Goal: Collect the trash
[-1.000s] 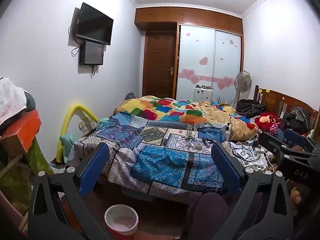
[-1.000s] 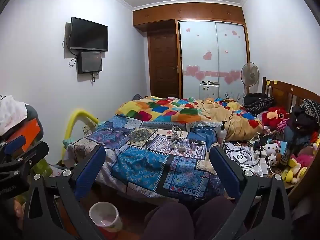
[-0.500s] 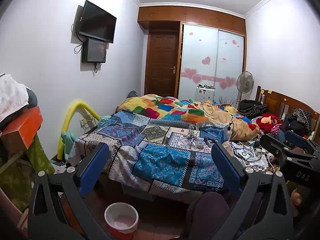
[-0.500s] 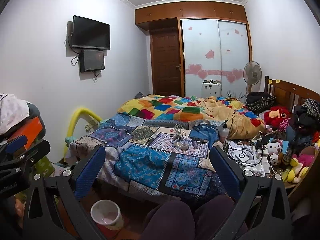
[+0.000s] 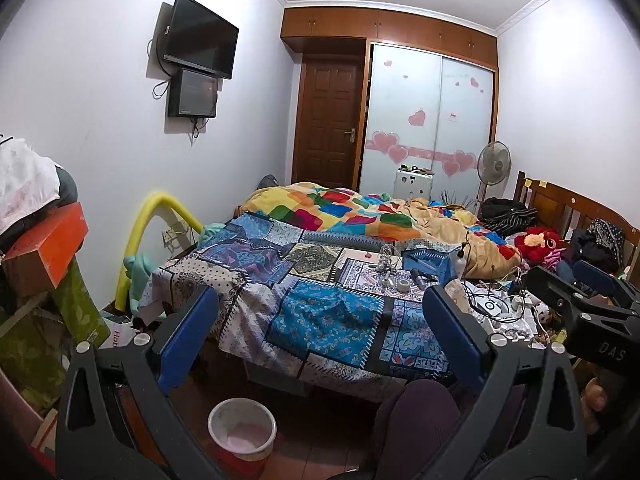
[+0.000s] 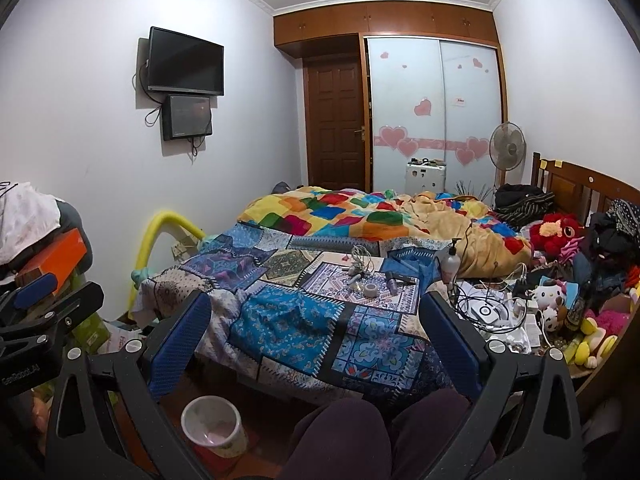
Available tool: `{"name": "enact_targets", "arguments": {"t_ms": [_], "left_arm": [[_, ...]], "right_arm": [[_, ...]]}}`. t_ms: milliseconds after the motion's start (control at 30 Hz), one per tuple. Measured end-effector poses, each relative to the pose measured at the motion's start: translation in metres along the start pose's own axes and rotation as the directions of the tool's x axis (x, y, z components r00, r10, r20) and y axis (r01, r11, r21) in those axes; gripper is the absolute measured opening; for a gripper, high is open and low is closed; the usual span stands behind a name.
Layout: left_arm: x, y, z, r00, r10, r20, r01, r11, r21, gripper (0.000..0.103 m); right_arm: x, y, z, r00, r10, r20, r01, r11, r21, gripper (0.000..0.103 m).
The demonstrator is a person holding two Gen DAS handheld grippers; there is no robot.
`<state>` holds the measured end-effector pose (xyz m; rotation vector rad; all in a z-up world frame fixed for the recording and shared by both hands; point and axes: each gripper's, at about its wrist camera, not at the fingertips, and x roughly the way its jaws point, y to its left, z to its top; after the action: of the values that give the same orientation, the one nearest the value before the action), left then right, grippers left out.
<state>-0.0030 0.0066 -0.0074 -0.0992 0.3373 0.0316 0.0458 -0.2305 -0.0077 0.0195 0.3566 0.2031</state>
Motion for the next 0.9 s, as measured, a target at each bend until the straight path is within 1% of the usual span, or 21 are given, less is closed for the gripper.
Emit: {"name": "enact_targets", "arguments": {"t_ms": [900], "left_arm": [[-0.0016,-0.0037,0.0002,1.000,-0.004,0.008,0.004,1.000,-0.002,0.103]], "right_arm": [[-0.0007,0.0039,0.0013,1.000,0.001,-0.001,-0.001,1.000,-0.008,0.103]]}}
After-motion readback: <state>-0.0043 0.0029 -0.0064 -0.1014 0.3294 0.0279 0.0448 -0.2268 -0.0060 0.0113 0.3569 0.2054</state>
